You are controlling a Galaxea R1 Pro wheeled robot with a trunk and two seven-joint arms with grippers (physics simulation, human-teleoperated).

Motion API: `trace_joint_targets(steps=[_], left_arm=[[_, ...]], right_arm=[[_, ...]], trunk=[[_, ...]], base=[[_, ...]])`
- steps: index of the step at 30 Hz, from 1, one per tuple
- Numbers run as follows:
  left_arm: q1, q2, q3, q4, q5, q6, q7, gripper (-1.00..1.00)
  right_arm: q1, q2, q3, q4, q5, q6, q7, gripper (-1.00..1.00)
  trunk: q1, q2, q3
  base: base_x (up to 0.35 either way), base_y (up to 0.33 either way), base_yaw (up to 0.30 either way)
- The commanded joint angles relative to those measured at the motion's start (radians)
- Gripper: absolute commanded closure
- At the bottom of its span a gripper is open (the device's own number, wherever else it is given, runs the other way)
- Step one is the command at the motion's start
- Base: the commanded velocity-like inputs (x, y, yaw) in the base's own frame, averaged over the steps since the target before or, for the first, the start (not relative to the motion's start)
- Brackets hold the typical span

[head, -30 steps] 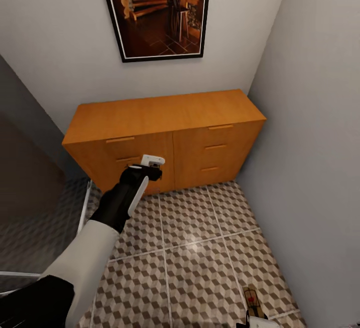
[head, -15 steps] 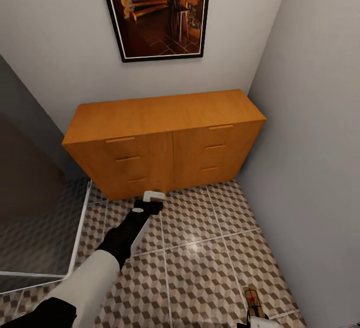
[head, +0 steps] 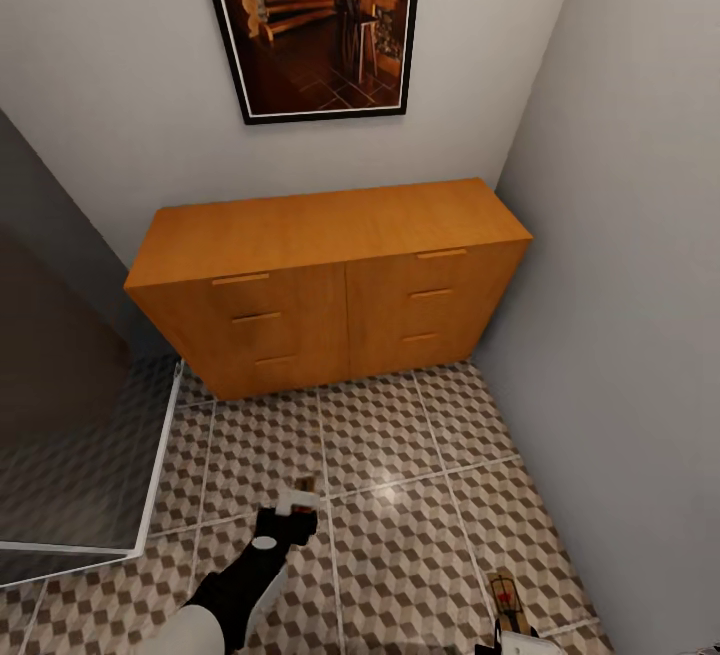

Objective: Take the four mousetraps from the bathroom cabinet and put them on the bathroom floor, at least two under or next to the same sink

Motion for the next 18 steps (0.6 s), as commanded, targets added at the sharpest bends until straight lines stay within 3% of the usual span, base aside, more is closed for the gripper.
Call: trace_joint_targets(steps=[1,5,9,15,18], left_arm=[[0.01,0.001,-0.009,0.0,0.002,-0.001,0.009,1.0],[0.074,0.006,-0.009,0.008,0.001,-0.016,0.009,1.0],[0.129,0.03,-0.009,0.012,0.0,-0.054,0.009,1.0],[0.194,0.059,-0.01,0.052,-0.001,-0.135,0.009,1.0],[0.209,0.062,-0.009,0.154,-0.002,-0.37,0.009,1.0]], right_arm=[[-0.001,0.0,0.009,0.001,-0.007,-0.003,-0.004,1.0],[-0.001,0.0,0.009,-0.001,-0.005,-0.004,-0.003,1.0],[-0.001,0.0,0.009,-0.003,-0.004,-0.006,-0.003,1.0],[-0.001,-0.026,0.009,-0.036,-0.003,0.017,-0.001,1.0],[-0.001,-0.032,0.009,-0.079,-0.003,0.05,0.0,1.0]], trunk=[[0.001,-0.002,-0.001],[0.001,-0.002,-0.001],[0.001,-0.002,-0.001],[0.001,-0.002,-0.001],[0.001,-0.002,-0.001]], base=[[0.0,0.0,0.0],[0.0,0.0,0.0],[0.0,0.0,0.0],[0.0,0.0,0.0],[0.0,0.0,0.0]])
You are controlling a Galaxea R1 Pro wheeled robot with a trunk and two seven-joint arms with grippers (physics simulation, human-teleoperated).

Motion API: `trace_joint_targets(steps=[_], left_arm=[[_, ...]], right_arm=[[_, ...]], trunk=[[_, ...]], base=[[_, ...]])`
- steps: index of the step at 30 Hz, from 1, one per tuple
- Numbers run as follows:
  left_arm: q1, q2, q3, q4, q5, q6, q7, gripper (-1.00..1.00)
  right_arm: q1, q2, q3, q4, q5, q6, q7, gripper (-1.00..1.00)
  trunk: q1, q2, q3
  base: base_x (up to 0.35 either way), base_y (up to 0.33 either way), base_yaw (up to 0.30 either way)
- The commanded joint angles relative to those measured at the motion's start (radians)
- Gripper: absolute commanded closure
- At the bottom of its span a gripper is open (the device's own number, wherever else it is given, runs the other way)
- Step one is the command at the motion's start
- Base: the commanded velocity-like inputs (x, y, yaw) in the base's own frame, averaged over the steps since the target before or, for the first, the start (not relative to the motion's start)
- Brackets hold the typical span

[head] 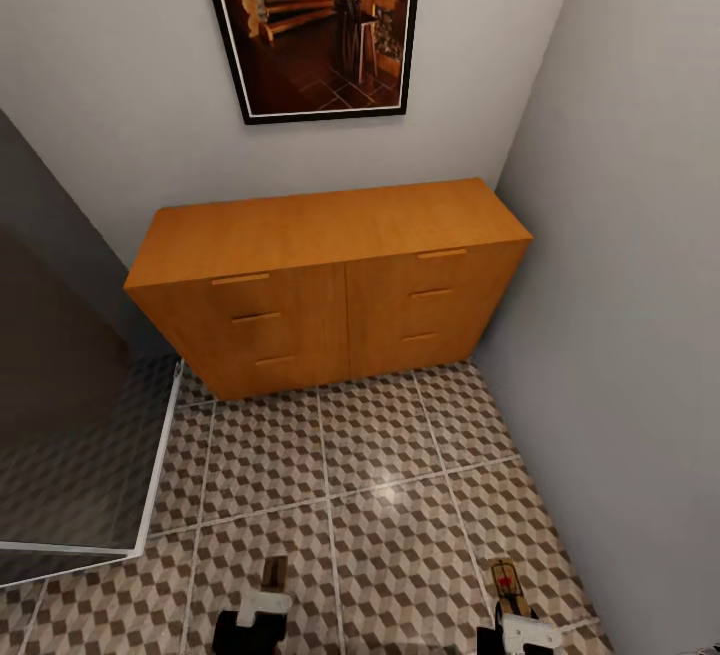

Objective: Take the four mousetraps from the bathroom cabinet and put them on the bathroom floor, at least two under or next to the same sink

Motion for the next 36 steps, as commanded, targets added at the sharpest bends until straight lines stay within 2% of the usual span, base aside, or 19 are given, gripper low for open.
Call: trace_joint_targets(steps=[1,2,3,4,6,8,10,14,20,36], left_arm=[[0.002,0.0,-0.009,0.069,0.002,-0.139,0.01,1.0],[0.004,-0.002,-0.009,0.141,0.002,-0.263,0.012,1.0],[0.005,-0.003,-0.008,0.201,0.001,-0.354,0.014,1.0],[0.006,-0.004,-0.008,0.238,0.001,-0.413,0.016,1.0],[0.006,-0.003,-0.008,0.275,0.003,-0.475,0.018,1.0],[0.007,0.001,-0.007,0.289,0.004,-0.496,0.02,1.0],[0.012,0.005,-0.007,0.296,0.005,-0.507,0.021,1.0],[0.029,0.022,-0.005,0.301,0.007,-0.517,0.022,1.0],[0.038,0.033,-0.004,0.303,0.008,-0.518,0.022,1.0],[0.039,0.037,-0.004,0.302,0.008,-0.495,0.023,1.0]], right_arm=[[-0.001,-0.002,0.008,-0.021,-0.007,0.009,-0.004,1.0],[-0.001,-0.005,0.008,-0.038,-0.007,0.02,-0.003,1.0],[-0.001,-0.012,0.008,-0.051,-0.006,0.027,-0.002,1.0],[-0.001,-0.021,0.009,-0.059,-0.006,0.032,0.003,1.0],[-0.001,-0.035,0.009,-0.069,-0.006,0.036,0.048,1.0],[-0.001,-0.041,0.009,-0.072,-0.006,0.036,0.106,1.0],[-0.001,-0.044,0.008,-0.074,-0.006,0.034,0.155,1.0],[-0.001,-0.047,0.007,-0.072,-0.005,0.032,0.198,1.0],[-0.001,-0.047,0.009,-0.066,-0.004,0.032,0.209,1.0],[-0.001,-0.048,0.009,-0.059,-0.004,0.03,0.209,1.0]], trunk=[[0.001,-0.002,-0.001],[0.001,-0.002,-0.001],[0.001,-0.002,-0.001],[0.001,-0.002,-0.001],[0.001,-0.002,-0.001],[0.001,-0.002,-0.001],[0.001,-0.002,-0.001],[0.001,-0.002,-0.001],[0.001,-0.002,-0.001],[0.001,-0.002,-0.001]], base=[[0.0,0.0,0.0],[0.005,0.0,0.0],[0.03,0.0,0.0],[0.058,0.0,0.0],[0.055,0.0,0.0],[0.03,0.0,0.0],[0.015,0.0,0.0],[0.005,0.0,0.0],[0.001,0.0,0.0],[0.0,0.0,0.0]])
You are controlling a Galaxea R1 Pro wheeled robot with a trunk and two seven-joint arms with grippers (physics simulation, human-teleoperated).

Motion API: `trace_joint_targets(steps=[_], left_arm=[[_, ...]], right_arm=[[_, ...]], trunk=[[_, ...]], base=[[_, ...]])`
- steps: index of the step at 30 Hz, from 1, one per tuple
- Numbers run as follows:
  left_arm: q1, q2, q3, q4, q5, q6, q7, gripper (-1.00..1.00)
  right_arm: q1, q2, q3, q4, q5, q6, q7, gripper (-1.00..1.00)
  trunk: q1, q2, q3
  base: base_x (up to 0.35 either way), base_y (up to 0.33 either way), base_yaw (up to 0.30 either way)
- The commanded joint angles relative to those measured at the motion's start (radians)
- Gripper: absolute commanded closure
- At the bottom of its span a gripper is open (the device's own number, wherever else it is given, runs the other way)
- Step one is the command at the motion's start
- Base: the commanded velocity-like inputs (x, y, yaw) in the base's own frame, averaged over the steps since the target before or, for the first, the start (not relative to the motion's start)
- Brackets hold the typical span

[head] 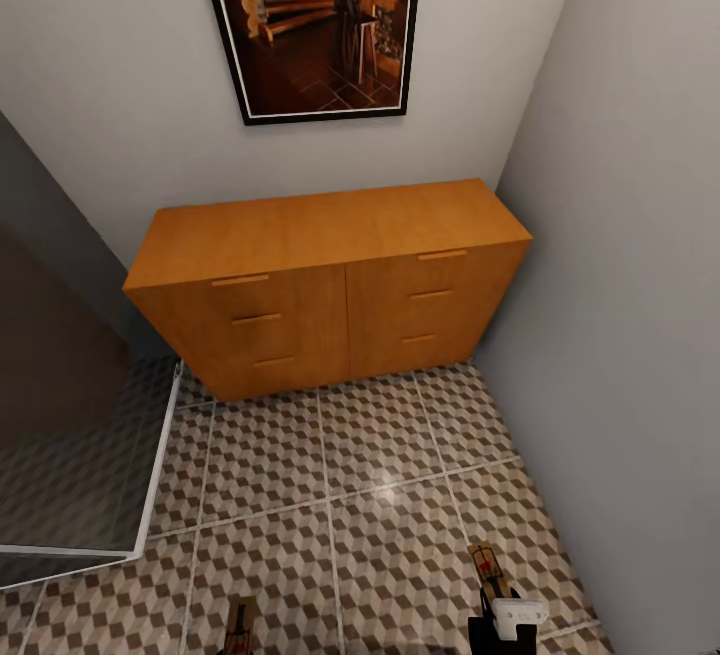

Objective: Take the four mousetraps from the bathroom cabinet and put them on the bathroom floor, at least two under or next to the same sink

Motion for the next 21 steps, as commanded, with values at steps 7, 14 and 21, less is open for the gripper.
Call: trace_joint_targets(steps=[7,14,21], left_arm=[[-0.002,-0.002,-0.009,0.004,0.003,-0.002,0.007,1.0],[-0.002,-0.002,-0.008,0.004,0.003,-0.002,0.007,1.0],[-0.002,-0.002,-0.009,0.005,0.003,0.004,0.006,1.0]], right_arm=[[-0.001,0.001,0.009,0.001,-0.008,-0.003,-0.003,1.0],[-0.001,0.001,0.009,0.001,-0.008,-0.003,-0.002,1.0],[-0.001,0.003,0.009,0.002,-0.009,-0.003,-0.003,1.0]], trunk=[[0.001,-0.002,-0.001],[0.001,-0.002,-0.001],[0.001,-0.002,-0.001]], base=[[0.0,0.0,0.0],[0.0,0.0,0.0],[0.0,0.0,0.034]])
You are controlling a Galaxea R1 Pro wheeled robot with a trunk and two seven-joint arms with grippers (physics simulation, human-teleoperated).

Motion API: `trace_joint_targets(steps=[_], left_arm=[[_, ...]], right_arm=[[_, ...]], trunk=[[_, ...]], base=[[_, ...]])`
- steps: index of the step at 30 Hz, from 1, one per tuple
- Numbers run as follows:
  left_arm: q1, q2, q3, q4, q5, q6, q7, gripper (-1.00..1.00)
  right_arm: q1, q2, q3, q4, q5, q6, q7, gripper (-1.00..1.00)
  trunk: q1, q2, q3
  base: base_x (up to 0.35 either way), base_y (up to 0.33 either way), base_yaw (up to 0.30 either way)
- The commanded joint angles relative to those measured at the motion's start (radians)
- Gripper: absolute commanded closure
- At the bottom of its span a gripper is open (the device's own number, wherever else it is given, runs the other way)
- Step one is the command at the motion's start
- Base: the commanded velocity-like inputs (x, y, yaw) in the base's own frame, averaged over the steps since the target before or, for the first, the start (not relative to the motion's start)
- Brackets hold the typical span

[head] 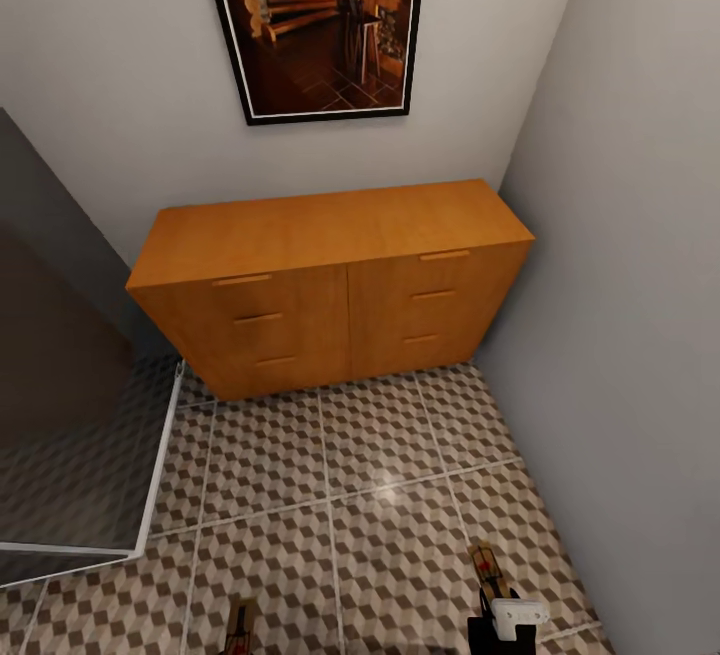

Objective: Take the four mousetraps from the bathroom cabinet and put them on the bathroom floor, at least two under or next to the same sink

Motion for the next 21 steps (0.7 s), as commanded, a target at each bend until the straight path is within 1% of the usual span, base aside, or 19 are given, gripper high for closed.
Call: trace_joint_targets(steps=[1,7,21], left_arm=[[-0.002,-0.001,-0.008,0.005,0.002,-0.003,0.007,1.0],[-0.002,-0.002,-0.009,0.005,0.002,0.005,0.007,1.0],[-0.002,-0.002,-0.008,0.005,0.002,0.007,0.007,1.0]], right_arm=[[-0.001,0.0,0.009,0.001,-0.008,-0.003,-0.003,1.0],[-0.001,0.001,0.009,0.001,-0.008,-0.003,-0.004,1.0],[-0.001,0.002,0.009,0.001,-0.008,-0.003,-0.004,1.0]], trunk=[[0.001,-0.002,-0.001],[0.001,-0.002,0.004],[0.001,-0.002,0.019]], base=[[0.0,0.0,0.153],[0.0,0.0,0.19],[0.0,0.0,0.22]])
